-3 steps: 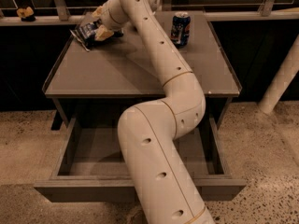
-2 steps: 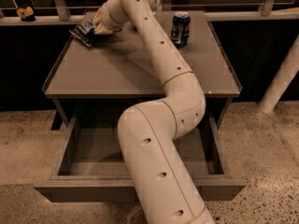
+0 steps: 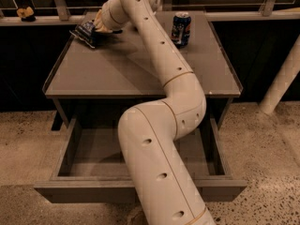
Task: Place blue chip bag into top drawer
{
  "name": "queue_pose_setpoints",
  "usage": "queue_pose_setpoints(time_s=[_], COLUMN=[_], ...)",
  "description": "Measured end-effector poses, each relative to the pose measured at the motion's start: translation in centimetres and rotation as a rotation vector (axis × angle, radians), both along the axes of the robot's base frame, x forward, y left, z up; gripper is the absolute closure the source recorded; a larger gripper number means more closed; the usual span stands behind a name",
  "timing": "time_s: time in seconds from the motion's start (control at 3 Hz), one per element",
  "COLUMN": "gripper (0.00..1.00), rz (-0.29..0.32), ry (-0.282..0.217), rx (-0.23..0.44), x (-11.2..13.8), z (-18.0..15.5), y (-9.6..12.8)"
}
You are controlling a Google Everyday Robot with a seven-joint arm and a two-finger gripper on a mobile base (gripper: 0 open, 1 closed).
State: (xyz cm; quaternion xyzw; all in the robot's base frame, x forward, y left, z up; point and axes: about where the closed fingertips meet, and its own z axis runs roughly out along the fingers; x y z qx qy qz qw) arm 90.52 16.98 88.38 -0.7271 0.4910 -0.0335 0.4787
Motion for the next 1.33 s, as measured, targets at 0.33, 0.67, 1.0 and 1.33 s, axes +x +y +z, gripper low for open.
queue_pose_setpoints(time_s=[0.33, 0.67, 1.0, 1.33], gripper=[1.00, 1.00, 1.00, 1.00], rz=[0.029, 0.074, 0.079, 0.026], ry=[0.005, 0.016, 0.002, -0.041], rx=[-0.018, -0.043, -0.064, -0.080], x=[-1.1, -3.7, -6.1, -7.7], z=[0.8, 3.8, 8.4, 13.5], y=[0.6, 0.2, -1.8, -6.0])
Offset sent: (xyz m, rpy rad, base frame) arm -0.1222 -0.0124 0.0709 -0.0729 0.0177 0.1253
